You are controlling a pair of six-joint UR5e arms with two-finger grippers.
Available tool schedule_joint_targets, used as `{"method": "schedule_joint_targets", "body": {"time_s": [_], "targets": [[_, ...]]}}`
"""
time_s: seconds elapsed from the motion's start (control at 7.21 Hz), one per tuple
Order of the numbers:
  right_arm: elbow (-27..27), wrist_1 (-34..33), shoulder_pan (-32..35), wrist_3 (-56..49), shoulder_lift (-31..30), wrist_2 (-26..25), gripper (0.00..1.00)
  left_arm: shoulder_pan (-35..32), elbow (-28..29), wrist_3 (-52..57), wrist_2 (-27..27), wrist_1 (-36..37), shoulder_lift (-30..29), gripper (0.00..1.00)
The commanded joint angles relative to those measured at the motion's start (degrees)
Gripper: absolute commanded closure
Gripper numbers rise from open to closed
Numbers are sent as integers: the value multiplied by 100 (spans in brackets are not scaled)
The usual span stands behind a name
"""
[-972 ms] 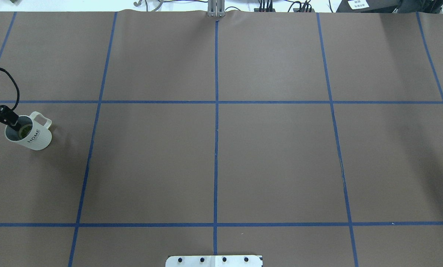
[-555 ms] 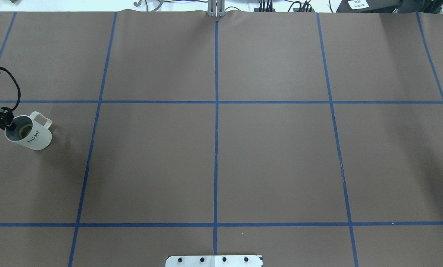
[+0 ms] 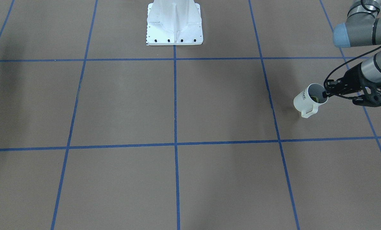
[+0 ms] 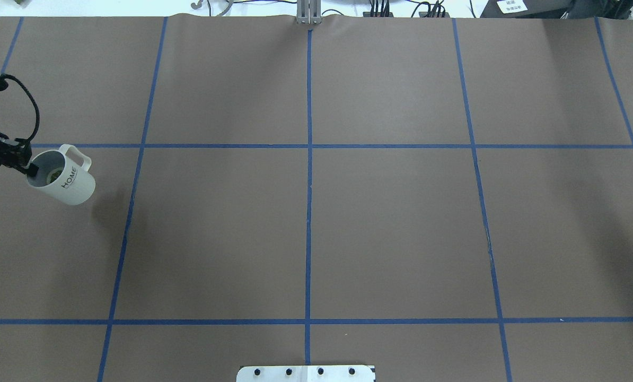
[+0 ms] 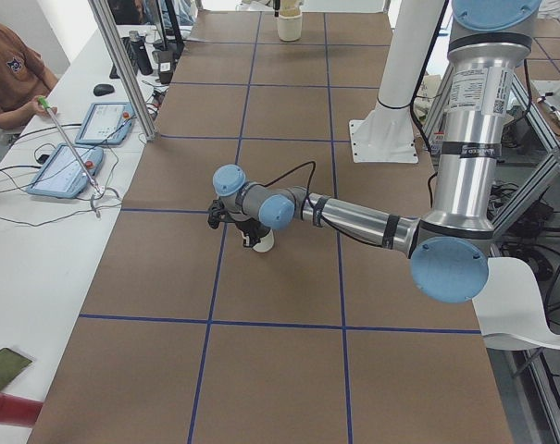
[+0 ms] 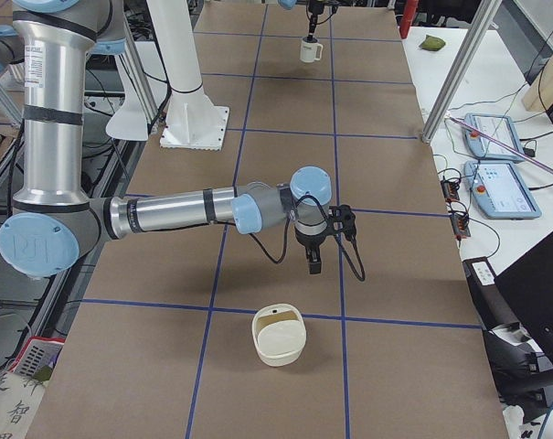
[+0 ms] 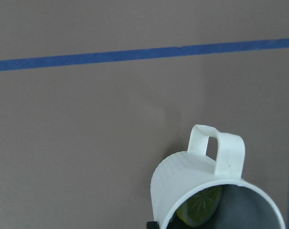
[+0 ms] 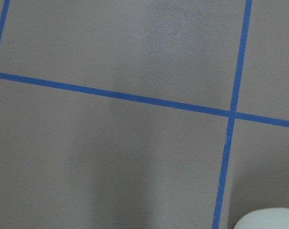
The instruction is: Left arm hands cup to right arm to dump lemon
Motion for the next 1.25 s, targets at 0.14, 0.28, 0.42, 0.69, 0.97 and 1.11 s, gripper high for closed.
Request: {"method": "schedule_joint_targets", "body": {"time_s": [0.14, 0.28, 0.42, 0.69, 0.97, 1.11], "targets": [[10, 539, -168, 336, 245, 307, 0, 5, -505, -1159, -11, 1424, -1382, 100], [-25, 1107, -448, 389, 316, 255, 0, 84, -505, -1782, -2, 1435, -1769, 100], [-156, 1609, -711, 790, 525, 133, 0, 328, -453, -2049, 33, 1461, -2068, 100], [-237, 2402, -1536, 1755, 921, -778, 0, 672, -348, -2673, 68, 1522, -2579, 100], [-184, 2580, -2240, 2899, 1553, -1744, 0, 1005, 248, -3323, 478, 1541, -3482, 100], [-175, 2877, -2600, 3242, 1643, -2193, 0, 1138, 442, -3387, 621, 1558, -3721, 100]]}}
